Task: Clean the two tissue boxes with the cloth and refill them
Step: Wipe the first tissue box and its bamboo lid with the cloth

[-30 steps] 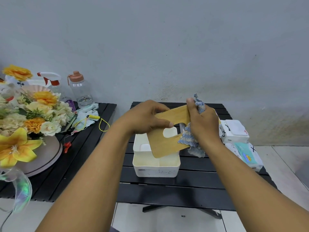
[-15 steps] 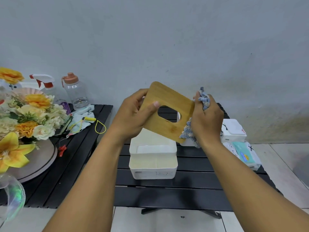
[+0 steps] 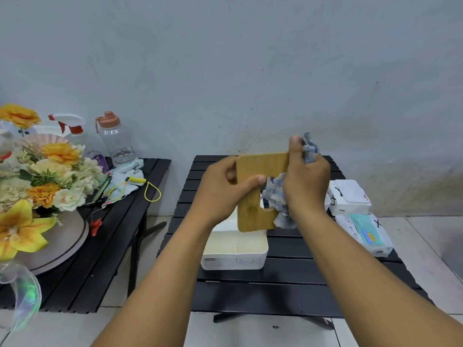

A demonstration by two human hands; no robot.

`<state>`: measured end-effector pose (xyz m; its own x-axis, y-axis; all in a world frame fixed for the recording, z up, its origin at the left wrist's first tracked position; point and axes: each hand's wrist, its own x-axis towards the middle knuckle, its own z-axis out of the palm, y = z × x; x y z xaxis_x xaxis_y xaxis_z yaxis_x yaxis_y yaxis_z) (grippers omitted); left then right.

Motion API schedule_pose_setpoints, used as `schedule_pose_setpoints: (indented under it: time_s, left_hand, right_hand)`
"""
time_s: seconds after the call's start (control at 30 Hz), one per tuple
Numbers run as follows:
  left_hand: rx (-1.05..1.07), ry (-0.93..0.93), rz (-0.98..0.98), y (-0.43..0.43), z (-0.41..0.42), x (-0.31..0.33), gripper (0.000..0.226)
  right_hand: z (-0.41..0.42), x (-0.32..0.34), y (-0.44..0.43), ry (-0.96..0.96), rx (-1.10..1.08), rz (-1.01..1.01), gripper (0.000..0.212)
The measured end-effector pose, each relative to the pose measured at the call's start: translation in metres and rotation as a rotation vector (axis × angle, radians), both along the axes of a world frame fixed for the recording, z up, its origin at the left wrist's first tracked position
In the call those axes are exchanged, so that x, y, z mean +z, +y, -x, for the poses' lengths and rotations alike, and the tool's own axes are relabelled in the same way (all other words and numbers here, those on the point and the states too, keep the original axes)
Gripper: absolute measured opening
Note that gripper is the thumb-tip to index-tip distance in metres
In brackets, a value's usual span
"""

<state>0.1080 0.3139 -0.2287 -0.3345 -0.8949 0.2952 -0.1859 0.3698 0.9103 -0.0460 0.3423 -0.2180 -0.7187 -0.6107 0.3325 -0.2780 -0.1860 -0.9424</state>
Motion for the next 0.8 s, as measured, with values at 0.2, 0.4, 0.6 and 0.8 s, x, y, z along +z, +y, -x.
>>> schedule_pose_setpoints:
  time_s: [0.2,0.4,0.6,0.8]
  left_hand:
    - [-0.156,0.05,-0.074,0.007,-0.002,-0.023,0.021]
    - [-0.221,-0.321,0.082,-0.004,-0.004,0.002,0.029]
    - [-0.237,-0.378,0.072,0.0,0.002,0.012,0.026]
    - [-0.122,-0.21,-0.014,0.001,-0.013,0.002,0.016]
  right_hand:
    - [0.006,-0.006,-0.003,0.27,-0.012,0.055,0.024]
    - [0.007,-0.01,-0.002,0.634,0.015,0.002,0.035]
    - [0.003,-0.003,-0.003,0.716,0.007,-0.046,0.054]
    - [0.015,0.003,0.002,0.146,-0.002,-0.074,0.051]
